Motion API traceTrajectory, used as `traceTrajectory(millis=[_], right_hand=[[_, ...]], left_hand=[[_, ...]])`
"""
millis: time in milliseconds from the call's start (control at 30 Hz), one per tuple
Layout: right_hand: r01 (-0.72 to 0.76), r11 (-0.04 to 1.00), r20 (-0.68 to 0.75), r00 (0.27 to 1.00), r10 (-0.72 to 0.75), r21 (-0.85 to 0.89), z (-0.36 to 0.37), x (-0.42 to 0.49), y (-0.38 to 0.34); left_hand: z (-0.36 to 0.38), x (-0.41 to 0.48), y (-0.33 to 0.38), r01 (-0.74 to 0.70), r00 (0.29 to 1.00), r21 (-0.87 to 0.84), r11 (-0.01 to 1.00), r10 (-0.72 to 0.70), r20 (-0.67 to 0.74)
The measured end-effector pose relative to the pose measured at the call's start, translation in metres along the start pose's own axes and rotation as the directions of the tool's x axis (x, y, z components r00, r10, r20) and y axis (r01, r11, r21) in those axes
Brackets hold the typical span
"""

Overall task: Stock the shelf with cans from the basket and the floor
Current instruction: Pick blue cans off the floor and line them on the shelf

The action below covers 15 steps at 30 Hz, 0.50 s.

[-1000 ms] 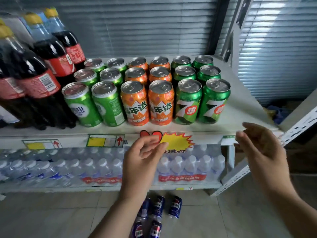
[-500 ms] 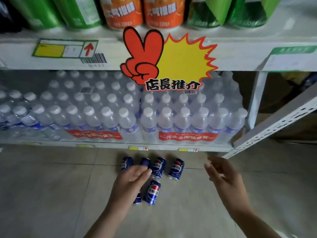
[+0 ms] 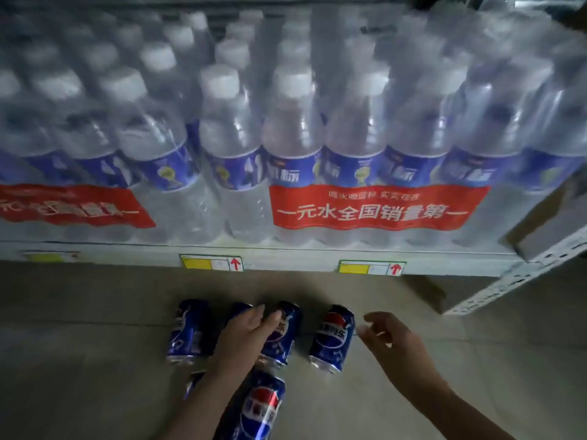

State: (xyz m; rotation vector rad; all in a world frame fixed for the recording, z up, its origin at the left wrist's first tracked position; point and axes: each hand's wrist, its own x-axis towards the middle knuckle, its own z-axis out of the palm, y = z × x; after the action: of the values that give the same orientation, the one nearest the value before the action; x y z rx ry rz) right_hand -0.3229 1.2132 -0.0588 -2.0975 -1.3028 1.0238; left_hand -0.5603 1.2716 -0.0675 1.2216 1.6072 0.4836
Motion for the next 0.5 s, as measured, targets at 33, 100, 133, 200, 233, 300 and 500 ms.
traceTrajectory(millis=[33,100,133,200,233,300,500], right_hand=[[-0.017,1.0,0.015,1.0,0.017,-0.003,0.008,0.012,0.009],[-0.065,0.998,0.018,0.998,0.065,0.024,0.023,0.031,0.024],[-0.081,0.995,0.007,0.997,0.081,0.051,0.031,0.039,0.03],[-0.127,0.983,0.004,0.992,0.128,0.129,0.042,0.048,0.038],[-0.173,0.967,0.036,0.985,0.169,0.185,0.047,0.048,0.04],[-0.29,0.909,0.14,0.956,0.258,0.299,0.053,0.042,0.038],[-0.424,0.805,0.249,0.904,0.348,0.414,0.056,0.034,0.035]], left_hand=[[0.006,0.014,-0.011,0.007,1.0,0.004,1.0,-0.007,0.004],[0.017,0.031,-0.028,0.023,0.999,0.03,0.999,-0.023,0.022],[0.023,0.034,-0.034,0.022,1.0,0.043,0.999,-0.023,0.021],[0.036,0.039,-0.044,0.018,1.0,0.028,0.999,-0.018,-0.003],[0.039,0.039,-0.048,0.021,1.0,-0.012,1.0,-0.021,-0.018],[0.041,0.042,-0.053,0.01,0.999,-0.11,0.994,-0.015,-0.045],[0.041,0.052,-0.048,0.084,0.996,-0.162,0.983,-0.088,-0.019]])
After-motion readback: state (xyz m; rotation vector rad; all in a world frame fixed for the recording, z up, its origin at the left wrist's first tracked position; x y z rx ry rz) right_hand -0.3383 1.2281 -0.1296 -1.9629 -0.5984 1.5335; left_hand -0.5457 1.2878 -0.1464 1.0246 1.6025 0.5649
